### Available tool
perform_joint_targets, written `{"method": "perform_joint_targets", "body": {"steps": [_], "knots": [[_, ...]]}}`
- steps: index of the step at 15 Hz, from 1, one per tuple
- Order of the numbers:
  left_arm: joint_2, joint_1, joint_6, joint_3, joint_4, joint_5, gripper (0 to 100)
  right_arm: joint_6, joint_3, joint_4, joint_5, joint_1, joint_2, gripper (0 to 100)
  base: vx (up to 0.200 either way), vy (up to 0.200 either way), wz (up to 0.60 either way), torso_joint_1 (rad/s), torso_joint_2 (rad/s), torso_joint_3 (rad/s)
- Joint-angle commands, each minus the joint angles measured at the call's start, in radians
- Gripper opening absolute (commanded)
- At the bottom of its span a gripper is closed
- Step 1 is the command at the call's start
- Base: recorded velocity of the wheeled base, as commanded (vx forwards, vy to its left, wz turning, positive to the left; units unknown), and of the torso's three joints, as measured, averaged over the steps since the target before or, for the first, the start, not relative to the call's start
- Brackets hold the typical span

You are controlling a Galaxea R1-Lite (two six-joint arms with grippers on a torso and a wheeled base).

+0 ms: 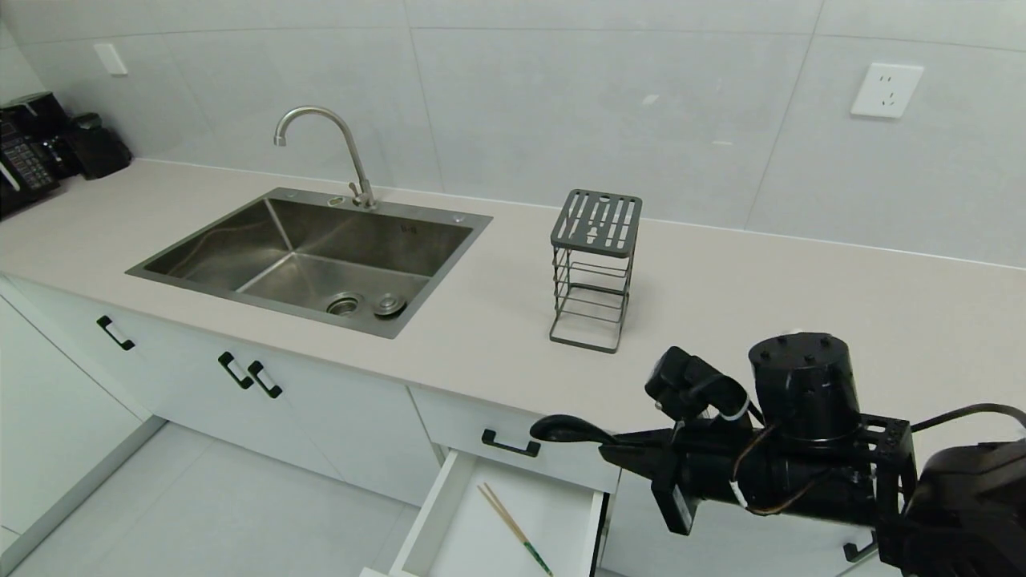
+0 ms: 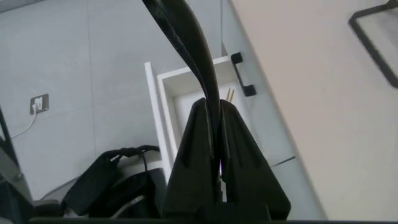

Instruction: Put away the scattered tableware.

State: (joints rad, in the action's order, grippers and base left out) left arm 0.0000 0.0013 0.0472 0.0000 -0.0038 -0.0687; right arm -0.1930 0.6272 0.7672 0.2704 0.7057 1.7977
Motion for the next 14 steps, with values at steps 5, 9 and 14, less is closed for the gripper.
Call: {"method": "perform_joint_targets", "body": {"steps": [5, 9, 14], "knots": [[0.000, 0.000, 0.002, 0.000, -0.001, 0.000, 100, 0.024, -0.024, 0.010, -0.023, 0.092, -0.014, 0, 0.000, 0.000, 0.00, 0.000, 0.00, 0.000], [0.000, 0.000, 0.000, 0.000, -0.001, 0.000, 100, 0.050, -0.003, 0.010, -0.045, 0.175, 0.046, 0, 0.000, 0.000, 0.00, 0.000, 0.00, 0.000], [0.000, 0.000, 0.000, 0.000, -0.001, 0.000, 100, 0.047, 0.088, 0.010, -0.043, 0.193, 0.111, 0, 0.000, 0.000, 0.00, 0.000, 0.00, 0.000]]}}
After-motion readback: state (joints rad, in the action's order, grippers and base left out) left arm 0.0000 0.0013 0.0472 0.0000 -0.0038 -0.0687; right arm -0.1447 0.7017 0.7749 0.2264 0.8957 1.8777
